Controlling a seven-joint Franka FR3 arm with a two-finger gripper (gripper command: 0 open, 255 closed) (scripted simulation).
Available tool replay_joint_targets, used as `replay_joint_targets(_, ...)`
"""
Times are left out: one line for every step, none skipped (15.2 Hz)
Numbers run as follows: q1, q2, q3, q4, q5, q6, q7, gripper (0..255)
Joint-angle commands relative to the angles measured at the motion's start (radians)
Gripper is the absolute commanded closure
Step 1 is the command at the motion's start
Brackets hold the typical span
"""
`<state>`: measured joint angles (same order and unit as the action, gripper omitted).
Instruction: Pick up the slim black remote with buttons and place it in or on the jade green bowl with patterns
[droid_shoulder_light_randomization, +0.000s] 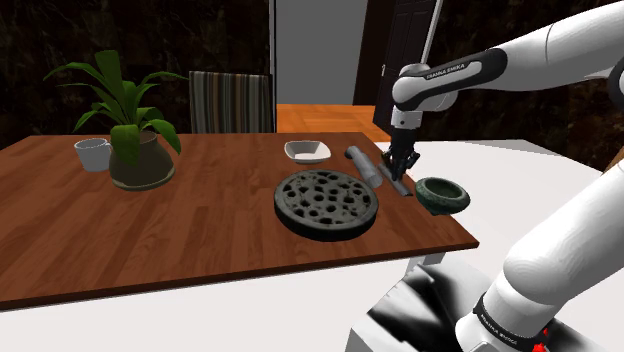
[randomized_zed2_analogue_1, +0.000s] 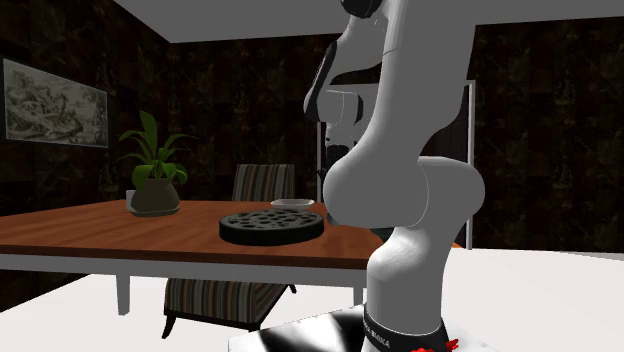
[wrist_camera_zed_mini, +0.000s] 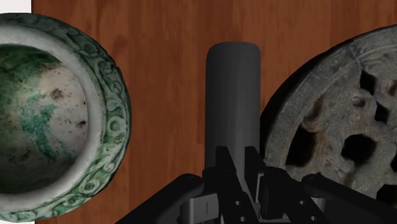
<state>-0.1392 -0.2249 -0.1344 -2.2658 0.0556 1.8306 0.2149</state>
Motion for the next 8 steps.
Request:
replay_joint_targets(0.001,-0.009,0.002,0.017,-0.001,-0.026,0.004,255)
replay_joint_targets(0.001,-0.013,0.002,0.027,-0.001,-0.04,0.005,255)
replay_joint_targets(0.001,-0.016,0.002,0.037,-0.002,-0.053,0.007,255)
replay_joint_targets(0.001,-0.02,0.002,0.048,-0.002,-0.067,0.008,255)
replay_joint_targets(0.001,-0.023,0.003,0.058,-0.002,-0.081,0.009,255)
replay_joint_targets(0.001,-0.026,0.003,0.069,-0.003,-0.094,0.01,255)
replay_joint_targets(0.001,-0.028,0.003,0.08,-0.003,-0.108,0.012,255)
replay_joint_targets(0.001,-0.03,0.003,0.088,-0.003,-0.118,0.012,255)
